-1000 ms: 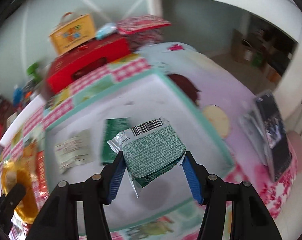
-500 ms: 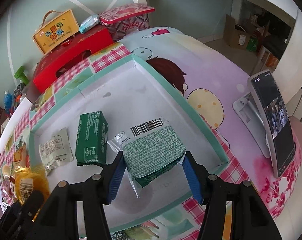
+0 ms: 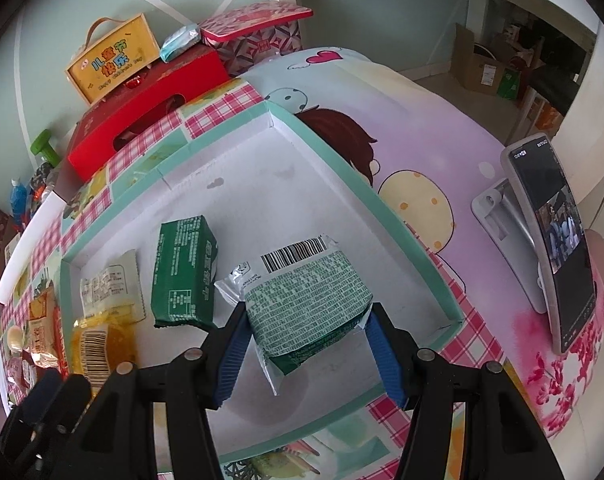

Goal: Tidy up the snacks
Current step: 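Open left tool dropping yellow packet in tray while right tool releases green packet, then withdraw both tools from the tray toward the snack pile, then grasp red wrapped candy with right tool while left tool grasps pink-purple roll packet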

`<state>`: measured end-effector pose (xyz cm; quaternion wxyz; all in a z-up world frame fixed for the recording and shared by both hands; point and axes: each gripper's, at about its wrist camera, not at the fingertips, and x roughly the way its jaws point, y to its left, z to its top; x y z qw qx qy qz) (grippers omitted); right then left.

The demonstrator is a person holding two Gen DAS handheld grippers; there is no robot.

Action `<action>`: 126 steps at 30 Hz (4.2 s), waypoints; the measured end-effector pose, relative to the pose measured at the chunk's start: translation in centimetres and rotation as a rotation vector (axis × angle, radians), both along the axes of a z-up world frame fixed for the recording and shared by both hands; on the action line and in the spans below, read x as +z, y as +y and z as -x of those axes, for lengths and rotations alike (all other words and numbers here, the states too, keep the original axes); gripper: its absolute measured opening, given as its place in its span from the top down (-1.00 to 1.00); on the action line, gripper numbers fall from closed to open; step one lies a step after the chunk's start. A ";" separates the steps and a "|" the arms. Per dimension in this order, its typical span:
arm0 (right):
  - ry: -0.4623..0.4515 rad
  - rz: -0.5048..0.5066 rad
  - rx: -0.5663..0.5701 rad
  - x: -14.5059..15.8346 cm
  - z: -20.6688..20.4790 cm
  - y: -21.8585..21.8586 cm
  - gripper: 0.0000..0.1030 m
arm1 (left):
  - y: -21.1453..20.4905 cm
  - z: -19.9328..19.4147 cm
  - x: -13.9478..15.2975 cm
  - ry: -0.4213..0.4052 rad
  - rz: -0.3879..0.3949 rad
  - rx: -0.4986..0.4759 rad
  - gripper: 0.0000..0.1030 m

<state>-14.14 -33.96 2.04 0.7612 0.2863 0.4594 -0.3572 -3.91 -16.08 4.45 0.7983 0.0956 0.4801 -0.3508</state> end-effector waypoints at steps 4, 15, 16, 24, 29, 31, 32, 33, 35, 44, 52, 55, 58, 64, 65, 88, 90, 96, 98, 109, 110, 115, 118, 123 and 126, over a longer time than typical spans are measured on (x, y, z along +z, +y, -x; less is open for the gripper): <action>0.005 -0.001 0.029 -0.1 -0.4 0.2 -0.41 | 1.1 -0.8 0.3 -0.005 -0.015 0.054 -0.52; 0.008 0.059 0.113 0.5 -1.6 1.9 -0.94 | 4.6 -3.5 -0.9 0.020 -0.141 0.253 -0.60; 0.000 0.069 0.120 0.9 -1.6 2.2 -1.00 | 5.1 -3.7 -1.0 0.018 -0.151 0.269 -0.61; -0.099 0.100 0.181 3.5 -2.7 4.9 -1.00 | 8.2 -4.9 -0.6 0.011 -0.168 0.359 -0.67; -0.089 0.118 0.220 3.8 -3.5 6.9 -1.00 | 9.4 -5.0 0.0 0.017 -0.157 0.358 -0.67; -0.084 0.124 0.248 3.9 -4.0 7.8 -1.00 | 10.0 -5.0 0.2 0.009 -0.165 0.356 -0.67; -0.082 0.126 0.262 3.9 -4.2 8.2 -1.00 | 10.4 -5.0 0.3 -0.001 -0.175 0.360 -0.67; -0.081 0.127 0.276 3.9 -4.5 8.7 -1.00 | 10.9 -5.0 0.4 -0.014 -0.193 0.368 -0.67; -0.085 0.119 0.310 3.9 -5.1 10.0 -1.00 | 12.0 -5.0 0.4 -0.031 -0.228 0.387 -0.67; -0.087 0.079 0.482 3.3 -7.6 16.4 -1.00 | 17.3 -6.0 0.5 -0.007 -0.232 0.481 -0.67; -0.056 0.095 0.556 2.5 -8.8 20.0 -1.00 | 20.5 -6.6 0.2 0.027 -0.207 0.531 -0.67; -0.041 0.101 0.566 2.2 -9.3 21.0 -1.00 | 21.6 -6.9 0.3 0.034 -0.195 0.560 -0.67; -0.038 0.100 0.598 1.9 -9.8 22.4 -1.00 | 22.1 -7.1 0.0 0.051 -0.183 0.554 -0.67; -0.047 0.086 0.695 1.6 -10.4 25.8 -1.00 | 23.5 -7.5 0.0 0.055 -0.177 0.571 -0.67; -0.046 0.076 0.709 1.4 -10.5 26.3 -1.00 | 23.9 -7.6 0.0 0.058 -0.177 0.587 -0.67; -0.045 -0.169 0.786 -2.7 -12.0 29.8 -0.84 | 26.2 -8.7 -1.3 0.093 -0.215 0.659 -0.67; -0.034 -0.161 0.774 -2.9 -12.2 29.6 -0.68 | 26.1 -8.8 -1.5 0.098 -0.219 0.658 -0.67; -0.050 -0.194 0.757 -3.1 -12.3 28.7 -0.44 | 25.7 -9.0 -2.2 0.112 -0.226 0.651 -0.67; -0.054 -0.201 0.751 -3.1 -12.3 28.5 -0.41 | 25.6 -9.1 -2.2 0.112 -0.226 0.650 -0.67; -0.087 -0.214 0.731 -2.6 -12.4 27.4 -0.33 | 25.0 -9.6 -2.2 0.113 -0.220 0.647 -0.67; -0.093 -0.214 0.729 -2.6 -12.4 27.4 -0.31 | 24.9 -9.7 -2.1 0.112 -0.216 0.648 -0.67; -0.114 -0.213 0.717 -2.3 -12.5 26.7 -0.25 | 24.9 -10.3 -1.7 0.113 -0.182 0.654 -0.67; -0.121 -0.212 0.708 -2.3 -12.6 26.3 -0.25 | 25.0 -10.6 -1.5 0.118 -0.162 0.667 -0.67; -0.144 -0.216 0.689 -1.9 -12.5 25.5 -0.22 | 25.2 -11.4 -1.4 0.130 -0.123 0.692 -0.67; -0.170 -0.203 0.674 -1.1 -12.4 24.9 -0.22 | 25.1 -12.1 -1.0 0.125 -0.076 0.700 -0.67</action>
